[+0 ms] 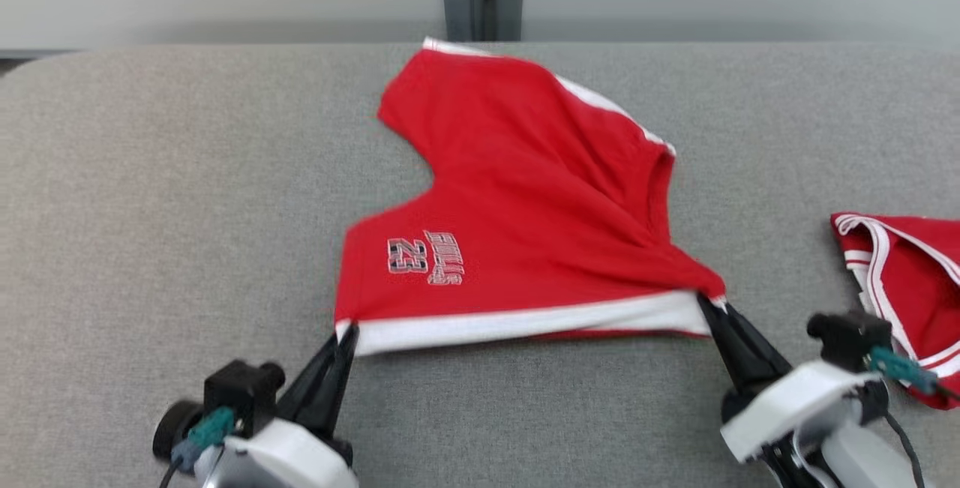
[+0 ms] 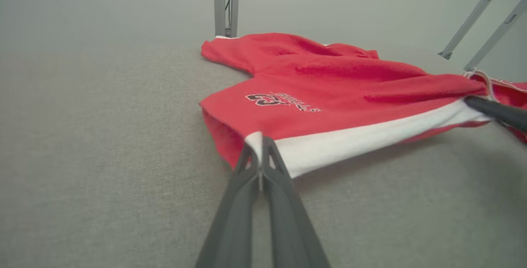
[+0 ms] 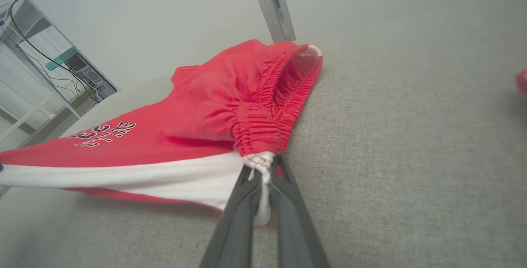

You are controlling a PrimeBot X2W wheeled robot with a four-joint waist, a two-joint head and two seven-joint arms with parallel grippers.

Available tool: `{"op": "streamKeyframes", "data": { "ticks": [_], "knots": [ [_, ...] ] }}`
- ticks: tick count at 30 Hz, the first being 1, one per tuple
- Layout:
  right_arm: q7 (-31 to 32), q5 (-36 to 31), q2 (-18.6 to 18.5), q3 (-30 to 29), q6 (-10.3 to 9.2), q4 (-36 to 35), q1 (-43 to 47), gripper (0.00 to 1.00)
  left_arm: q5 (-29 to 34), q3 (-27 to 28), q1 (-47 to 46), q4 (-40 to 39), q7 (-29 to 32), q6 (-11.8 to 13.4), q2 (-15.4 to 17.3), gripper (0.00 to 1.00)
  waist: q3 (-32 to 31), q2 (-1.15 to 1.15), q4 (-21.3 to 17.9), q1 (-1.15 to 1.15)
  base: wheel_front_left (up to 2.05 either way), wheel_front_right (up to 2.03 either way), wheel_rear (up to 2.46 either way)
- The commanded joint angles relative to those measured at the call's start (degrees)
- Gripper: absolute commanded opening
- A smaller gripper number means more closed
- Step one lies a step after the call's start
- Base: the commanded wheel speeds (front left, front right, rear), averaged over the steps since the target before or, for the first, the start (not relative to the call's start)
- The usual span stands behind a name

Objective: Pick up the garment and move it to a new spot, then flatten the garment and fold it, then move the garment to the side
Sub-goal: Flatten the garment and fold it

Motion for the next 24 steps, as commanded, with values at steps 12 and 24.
{"op": "streamKeyframes", "data": {
  "ticks": [12, 24],
  "knots": [
    [2.7, -6.3, -0.4, -9.9, 0.00, -9.6, 20.3, 0.00, -3.3, 0.5, 21.4, -27.4, 15.0, 8.3, 7.1, 0.00, -4.5, 0.00, 1.5, 0.00, 0.00, 0.00, 0.00],
    [13.8, -9.7, 8.4, -20.0, 0.01, -24.7, 27.3, 0.00, -1.7, 5.0, 16.0, -30.9, 18.3, 7.5, 13.3, 0.00, -3.6, 0.00, -2.1, 0.00, 0.00, 0.00, 0.00]
  ]
}}
